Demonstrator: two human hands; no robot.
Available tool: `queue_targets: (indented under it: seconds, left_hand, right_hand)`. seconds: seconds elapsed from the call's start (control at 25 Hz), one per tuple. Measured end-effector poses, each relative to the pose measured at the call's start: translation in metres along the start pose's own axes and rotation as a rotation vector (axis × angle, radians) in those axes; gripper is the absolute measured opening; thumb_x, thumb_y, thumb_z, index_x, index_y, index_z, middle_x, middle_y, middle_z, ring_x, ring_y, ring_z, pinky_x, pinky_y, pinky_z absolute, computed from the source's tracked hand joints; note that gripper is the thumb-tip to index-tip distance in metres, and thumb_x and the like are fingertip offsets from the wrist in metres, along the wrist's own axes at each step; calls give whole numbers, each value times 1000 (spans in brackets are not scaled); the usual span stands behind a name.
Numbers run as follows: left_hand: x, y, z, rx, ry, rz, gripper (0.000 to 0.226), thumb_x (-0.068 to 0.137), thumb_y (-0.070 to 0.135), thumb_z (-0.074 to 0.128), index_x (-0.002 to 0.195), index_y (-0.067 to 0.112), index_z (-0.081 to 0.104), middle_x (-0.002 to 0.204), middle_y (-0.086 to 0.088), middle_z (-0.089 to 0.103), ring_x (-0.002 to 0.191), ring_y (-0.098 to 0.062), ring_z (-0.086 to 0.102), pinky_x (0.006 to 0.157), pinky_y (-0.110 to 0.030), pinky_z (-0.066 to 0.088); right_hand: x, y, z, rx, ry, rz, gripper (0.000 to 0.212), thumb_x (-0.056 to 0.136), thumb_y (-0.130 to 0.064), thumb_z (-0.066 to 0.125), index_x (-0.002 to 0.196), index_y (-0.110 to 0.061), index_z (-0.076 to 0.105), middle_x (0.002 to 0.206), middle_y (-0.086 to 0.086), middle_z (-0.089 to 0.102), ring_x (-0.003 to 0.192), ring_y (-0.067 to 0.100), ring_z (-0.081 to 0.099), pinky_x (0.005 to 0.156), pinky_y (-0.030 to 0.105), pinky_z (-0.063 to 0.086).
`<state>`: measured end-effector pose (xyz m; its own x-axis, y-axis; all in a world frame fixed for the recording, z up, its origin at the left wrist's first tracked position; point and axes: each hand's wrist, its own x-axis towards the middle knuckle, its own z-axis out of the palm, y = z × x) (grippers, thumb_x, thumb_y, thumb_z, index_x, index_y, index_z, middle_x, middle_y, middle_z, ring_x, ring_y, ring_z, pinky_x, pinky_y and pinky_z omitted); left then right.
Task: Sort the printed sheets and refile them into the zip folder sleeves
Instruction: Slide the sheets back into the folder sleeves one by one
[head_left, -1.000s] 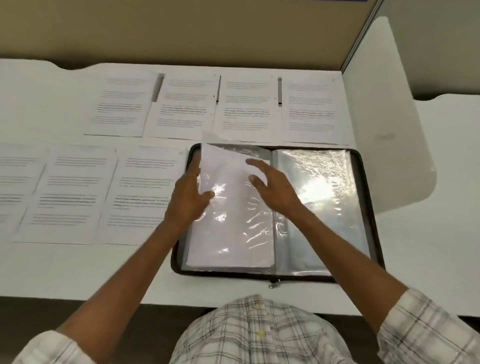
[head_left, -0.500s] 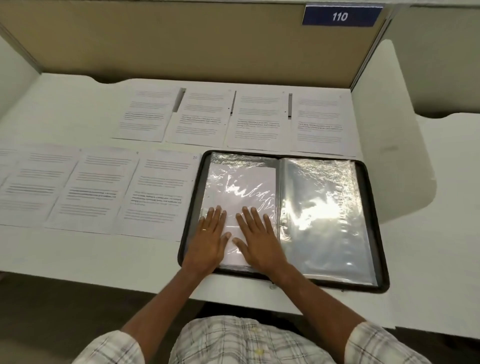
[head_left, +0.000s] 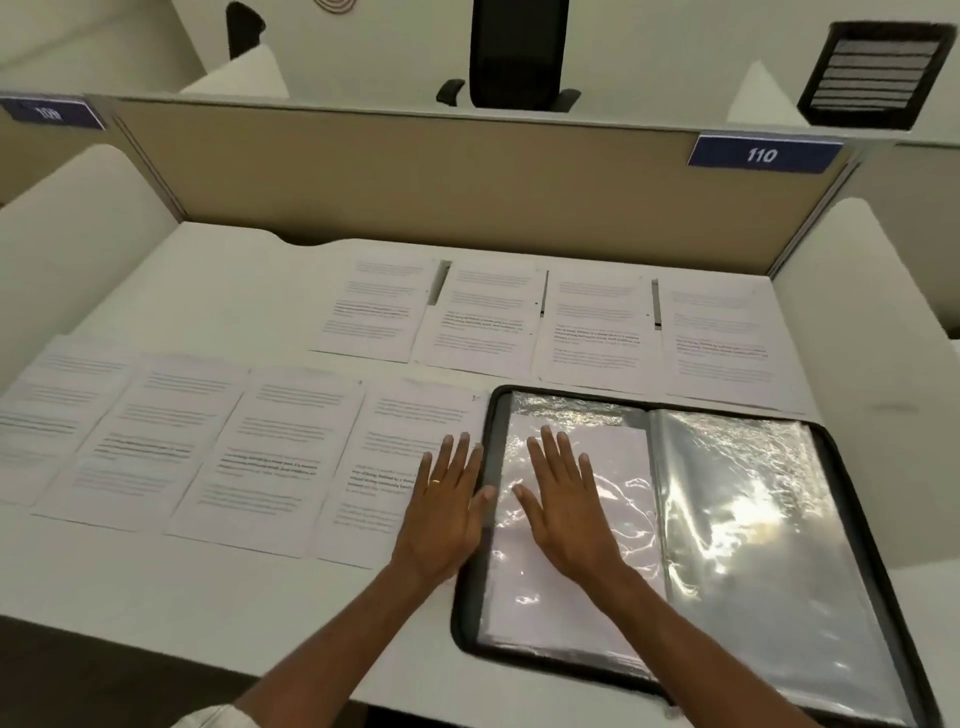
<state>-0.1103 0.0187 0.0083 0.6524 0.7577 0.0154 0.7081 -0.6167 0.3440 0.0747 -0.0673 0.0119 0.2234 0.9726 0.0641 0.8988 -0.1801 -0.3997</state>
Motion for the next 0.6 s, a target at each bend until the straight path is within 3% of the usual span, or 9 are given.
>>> queue_targets:
  seconds: [0.24, 0.44, 0.6]
  left_hand:
    - [77, -127, -57, 80, 36, 26, 69, 107, 58, 10, 165, 21, 11, 172, 0, -1, 159, -19, -9, 129, -47, -7]
    - [137, -218, -97, 120, 14, -3, 73, 105, 58, 7, 165, 18, 15, 172, -2, 5, 158, -19, -8, 125, -43, -16]
    - [180, -263, -110, 76, -16, -70, 77, 101, 58, 3, 165, 16, 13, 173, -4, 5, 160, -22, -5, 125, -45, -15]
  right_hand:
    - [116, -95, 39, 151, 135, 75, 66, 108, -53, 26, 163, -18, 15, 172, 1, 2, 158, 16, -5, 128, 40, 0]
    - [210, -164, 61, 206, 134, 93, 63, 109, -39, 39, 162, -12, 18, 171, 3, -1, 158, 17, -6, 123, 22, -6]
    - [275, -179, 74, 172, 99, 149, 64, 109, -32, 41, 162, -10, 12, 170, 7, -2, 157, 22, -6, 125, 32, -3]
